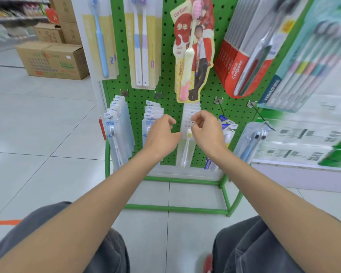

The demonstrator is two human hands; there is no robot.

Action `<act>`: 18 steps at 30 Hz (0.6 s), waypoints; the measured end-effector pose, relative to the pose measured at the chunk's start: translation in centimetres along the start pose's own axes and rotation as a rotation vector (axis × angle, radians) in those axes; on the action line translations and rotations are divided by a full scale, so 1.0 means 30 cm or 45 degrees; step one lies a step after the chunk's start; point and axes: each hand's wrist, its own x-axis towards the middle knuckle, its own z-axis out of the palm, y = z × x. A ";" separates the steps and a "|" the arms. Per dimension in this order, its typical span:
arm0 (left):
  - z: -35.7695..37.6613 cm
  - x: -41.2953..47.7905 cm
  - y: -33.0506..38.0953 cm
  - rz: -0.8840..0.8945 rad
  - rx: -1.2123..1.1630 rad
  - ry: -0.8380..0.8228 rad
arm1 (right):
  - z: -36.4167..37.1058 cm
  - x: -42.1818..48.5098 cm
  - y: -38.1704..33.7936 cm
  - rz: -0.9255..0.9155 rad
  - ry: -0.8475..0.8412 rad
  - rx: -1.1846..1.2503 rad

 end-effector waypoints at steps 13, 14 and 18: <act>0.116 0.105 0.017 -0.056 -0.058 -0.115 | -0.001 0.084 0.106 -0.012 -0.111 -0.144; 0.117 0.110 0.014 -0.067 -0.080 -0.104 | 0.000 0.088 0.105 0.001 -0.100 -0.129; 0.120 0.125 -0.009 -0.127 -0.116 -0.066 | -0.012 0.077 0.096 0.083 -0.030 -0.030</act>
